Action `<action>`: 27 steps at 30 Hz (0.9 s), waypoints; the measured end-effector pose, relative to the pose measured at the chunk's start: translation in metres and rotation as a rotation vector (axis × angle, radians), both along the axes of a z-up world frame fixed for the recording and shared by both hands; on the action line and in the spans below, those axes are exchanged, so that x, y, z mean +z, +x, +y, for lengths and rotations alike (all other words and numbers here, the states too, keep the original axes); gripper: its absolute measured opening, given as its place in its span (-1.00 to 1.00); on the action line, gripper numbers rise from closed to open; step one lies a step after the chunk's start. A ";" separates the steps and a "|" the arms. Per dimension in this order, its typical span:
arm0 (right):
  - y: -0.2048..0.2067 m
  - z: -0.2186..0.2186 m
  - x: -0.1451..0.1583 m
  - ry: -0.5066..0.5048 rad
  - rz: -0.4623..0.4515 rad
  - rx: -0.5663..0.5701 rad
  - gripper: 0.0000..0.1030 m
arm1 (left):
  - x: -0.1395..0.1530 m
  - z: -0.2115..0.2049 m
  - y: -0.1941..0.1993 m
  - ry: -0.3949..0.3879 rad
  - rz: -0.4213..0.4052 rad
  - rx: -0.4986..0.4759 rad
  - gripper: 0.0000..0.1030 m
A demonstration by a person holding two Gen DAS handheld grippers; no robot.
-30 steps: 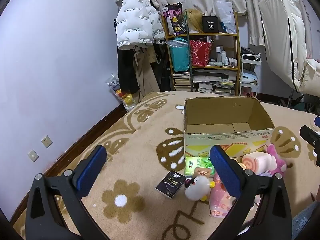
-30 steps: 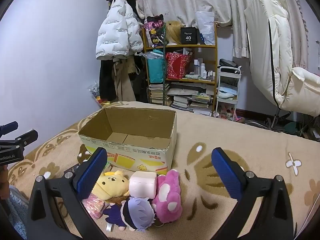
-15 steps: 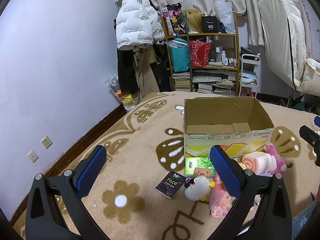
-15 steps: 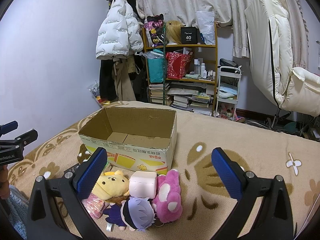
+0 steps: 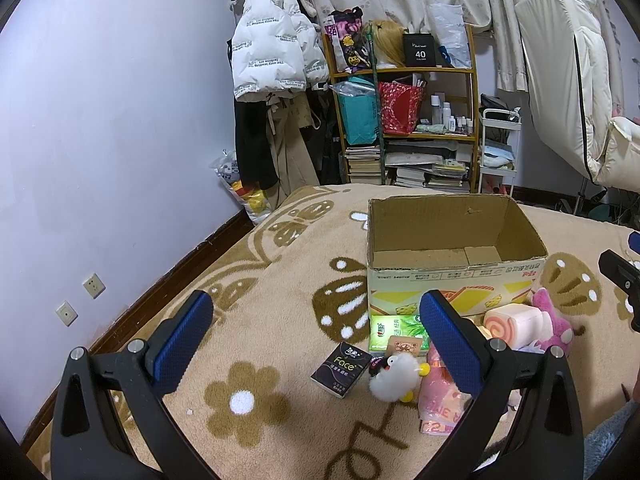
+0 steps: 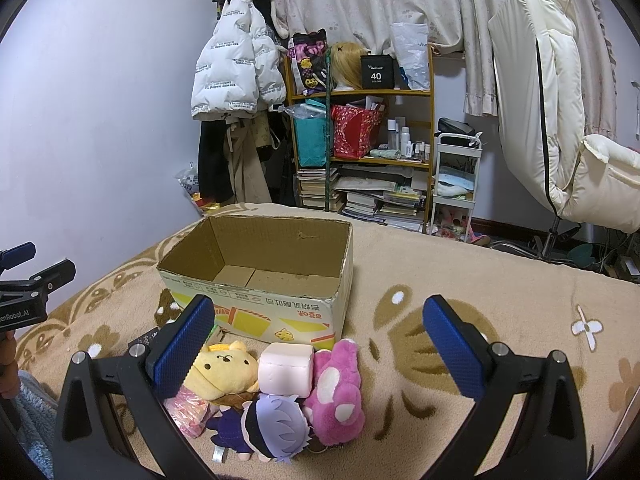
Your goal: Organize soft objects
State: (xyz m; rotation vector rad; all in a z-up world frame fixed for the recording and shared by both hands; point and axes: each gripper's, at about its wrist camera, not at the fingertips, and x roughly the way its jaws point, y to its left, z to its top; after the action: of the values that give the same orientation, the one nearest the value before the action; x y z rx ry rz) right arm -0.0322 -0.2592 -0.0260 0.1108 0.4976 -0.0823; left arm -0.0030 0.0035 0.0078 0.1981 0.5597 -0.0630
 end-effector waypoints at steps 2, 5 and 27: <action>0.000 0.000 0.000 -0.001 -0.001 0.000 1.00 | 0.000 0.000 0.000 -0.001 0.000 0.000 0.98; 0.000 0.000 0.000 0.000 0.000 -0.001 1.00 | 0.000 0.000 0.000 -0.001 -0.002 -0.001 0.98; 0.000 0.000 -0.001 0.001 0.004 -0.001 1.00 | 0.001 -0.001 0.000 0.001 -0.005 -0.002 0.98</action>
State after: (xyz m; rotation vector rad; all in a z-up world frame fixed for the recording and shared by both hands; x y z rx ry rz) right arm -0.0318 -0.2587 -0.0269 0.1115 0.5012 -0.0829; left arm -0.0034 0.0028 0.0089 0.1996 0.5547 -0.0637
